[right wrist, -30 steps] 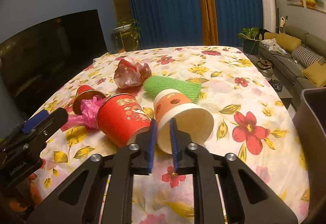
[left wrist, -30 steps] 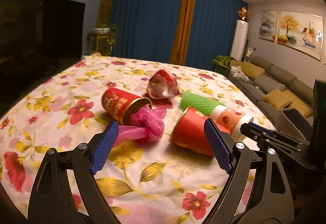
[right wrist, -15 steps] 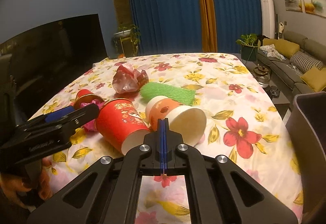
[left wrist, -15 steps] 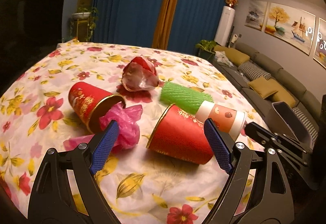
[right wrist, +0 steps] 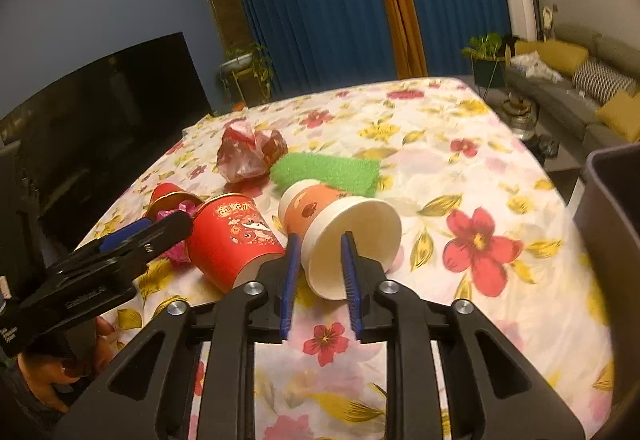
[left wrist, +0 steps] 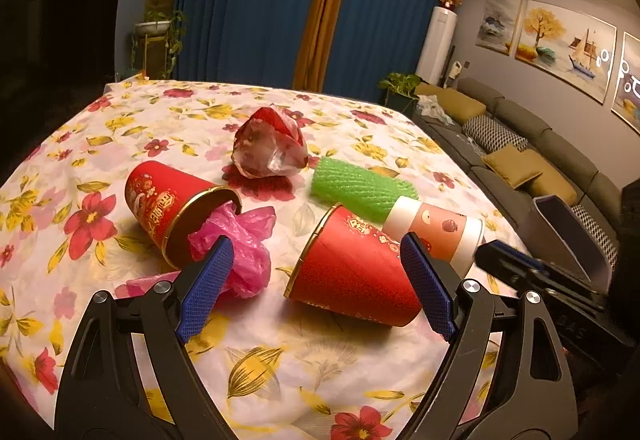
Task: Collect trash
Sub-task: 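Grasp the white paper cup rim with the right tool while the left tool approaches the red cup, then grasp the red paper cup rim with the left tool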
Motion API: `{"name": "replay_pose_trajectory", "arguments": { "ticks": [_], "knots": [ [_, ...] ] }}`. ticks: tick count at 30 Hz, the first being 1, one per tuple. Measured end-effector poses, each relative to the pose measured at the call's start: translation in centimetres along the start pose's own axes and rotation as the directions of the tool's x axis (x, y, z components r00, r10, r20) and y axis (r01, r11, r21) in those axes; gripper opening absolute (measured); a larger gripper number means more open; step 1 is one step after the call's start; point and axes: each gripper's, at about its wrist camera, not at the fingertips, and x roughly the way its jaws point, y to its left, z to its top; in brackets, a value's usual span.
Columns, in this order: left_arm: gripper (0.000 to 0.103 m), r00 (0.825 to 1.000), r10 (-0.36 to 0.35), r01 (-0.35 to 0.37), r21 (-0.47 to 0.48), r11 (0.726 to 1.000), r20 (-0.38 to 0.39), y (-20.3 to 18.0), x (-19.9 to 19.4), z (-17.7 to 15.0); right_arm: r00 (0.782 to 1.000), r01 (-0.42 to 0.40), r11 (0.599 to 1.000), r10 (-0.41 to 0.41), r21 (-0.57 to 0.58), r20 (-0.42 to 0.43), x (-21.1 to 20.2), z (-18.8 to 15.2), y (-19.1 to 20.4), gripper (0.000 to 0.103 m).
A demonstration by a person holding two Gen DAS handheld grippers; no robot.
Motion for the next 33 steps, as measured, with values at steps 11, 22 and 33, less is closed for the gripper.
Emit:
{"name": "replay_pose_trajectory", "arguments": {
  "ticks": [11, 22, 33],
  "knots": [
    [0.072, 0.999, -0.028, 0.028, 0.008, 1.0, -0.036, 0.2, 1.5, 0.8, 0.997, -0.047, 0.998, 0.049, 0.037, -0.053, 2.3, 0.4, -0.1, 0.007],
    [0.038, 0.984, -0.14, 0.14, -0.004, 0.99, -0.109, 0.4, 3.4, 0.9, 0.999, -0.03, 0.999, 0.029, 0.013, 0.021, -0.3, 0.4, -0.7, 0.004],
    [0.002, 0.948, -0.27, 0.271, -0.013, 0.962, -0.17, -0.7, 3.1, 0.0, 0.998, -0.031, 1.0, 0.031, 0.006, 0.057, -2.5, 0.1, -1.2, 0.004]
  ]
}}
